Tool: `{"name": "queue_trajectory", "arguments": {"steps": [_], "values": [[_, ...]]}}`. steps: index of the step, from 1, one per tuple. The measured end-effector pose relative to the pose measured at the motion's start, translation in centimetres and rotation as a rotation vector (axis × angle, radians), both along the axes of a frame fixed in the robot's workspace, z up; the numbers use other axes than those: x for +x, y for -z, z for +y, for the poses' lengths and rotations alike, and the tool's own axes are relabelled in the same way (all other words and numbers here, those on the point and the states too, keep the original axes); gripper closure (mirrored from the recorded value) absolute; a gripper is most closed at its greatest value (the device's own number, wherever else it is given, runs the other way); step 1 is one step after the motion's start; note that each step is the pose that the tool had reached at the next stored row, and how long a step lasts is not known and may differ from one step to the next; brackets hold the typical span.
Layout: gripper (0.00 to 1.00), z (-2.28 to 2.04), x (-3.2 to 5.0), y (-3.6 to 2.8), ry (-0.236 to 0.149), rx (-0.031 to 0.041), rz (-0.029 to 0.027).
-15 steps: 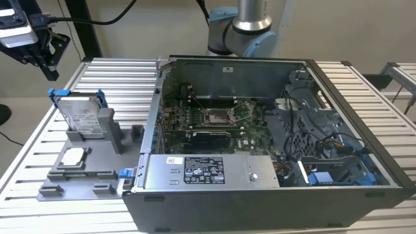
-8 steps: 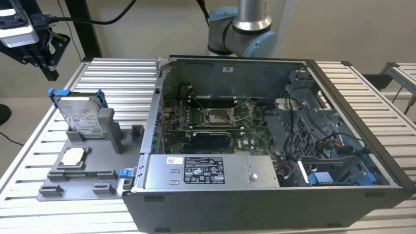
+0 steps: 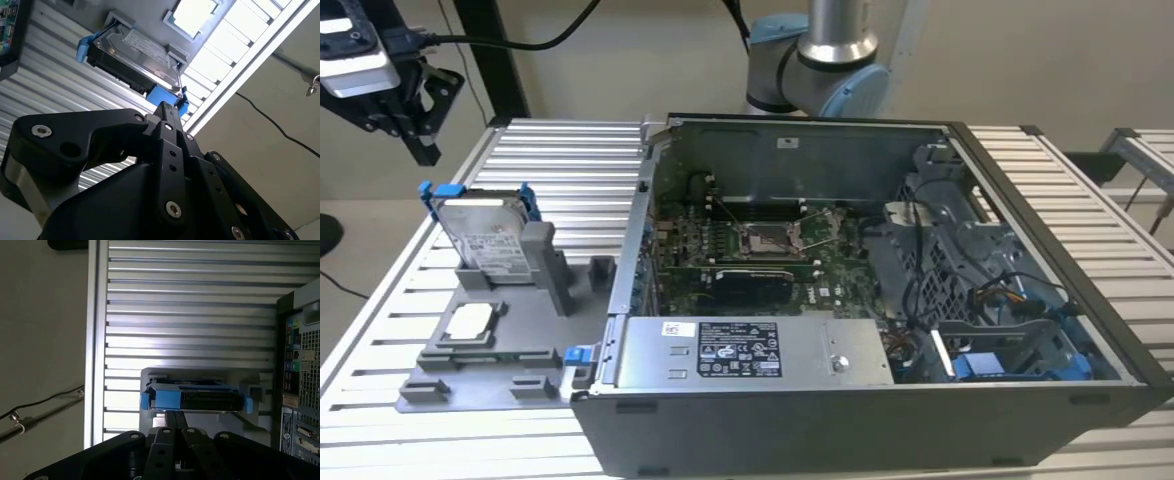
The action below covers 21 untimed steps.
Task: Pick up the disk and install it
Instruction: 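Reach for the disk, then pick up the disk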
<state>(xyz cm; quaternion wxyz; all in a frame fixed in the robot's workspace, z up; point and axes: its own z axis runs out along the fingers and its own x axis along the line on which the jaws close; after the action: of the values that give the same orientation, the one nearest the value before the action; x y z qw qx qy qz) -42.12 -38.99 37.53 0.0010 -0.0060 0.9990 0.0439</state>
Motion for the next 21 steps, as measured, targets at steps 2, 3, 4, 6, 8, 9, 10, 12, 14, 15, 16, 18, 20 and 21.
{"name": "queue_trajectory", "arguments": {"steps": [2,3,4,6,8,9,10,12,14,15,16,18,20,21], "values": [[1.00,0.00,0.00,0.00,-0.001,0.0000,0.0000],[1.00,0.00,0.00,0.00,-0.003,-0.0001,0.0001],[1.00,0.00,-0.01,-0.01,-0.007,-0.0001,0.0002],[1.00,0.00,0.00,0.01,-0.015,-0.0008,-0.0001],[1.00,0.00,0.00,0.00,-0.020,-0.0013,0.0000],[1.00,0.00,0.00,0.00,-0.024,-0.0013,0.0000],[1.00,0.00,0.00,0.00,-0.029,-0.0013,-0.0001],[1.00,0.01,0.00,0.00,-0.043,-0.0012,-0.0001],[1.00,0.00,0.00,0.01,-0.076,-0.0012,-0.0001],[1.00,0.00,0.00,0.00,-0.094,-0.0012,-0.0001],[1.00,0.00,0.00,0.00,-0.112,-0.0012,-0.0001],[1.00,0.00,0.00,0.00,-0.146,-0.0012,-0.0001],[1.00,0.00,0.00,0.00,-0.182,-0.0012,-0.0001],[1.00,0.00,0.00,0.00,-0.200,-0.0012,-0.0002]]}}
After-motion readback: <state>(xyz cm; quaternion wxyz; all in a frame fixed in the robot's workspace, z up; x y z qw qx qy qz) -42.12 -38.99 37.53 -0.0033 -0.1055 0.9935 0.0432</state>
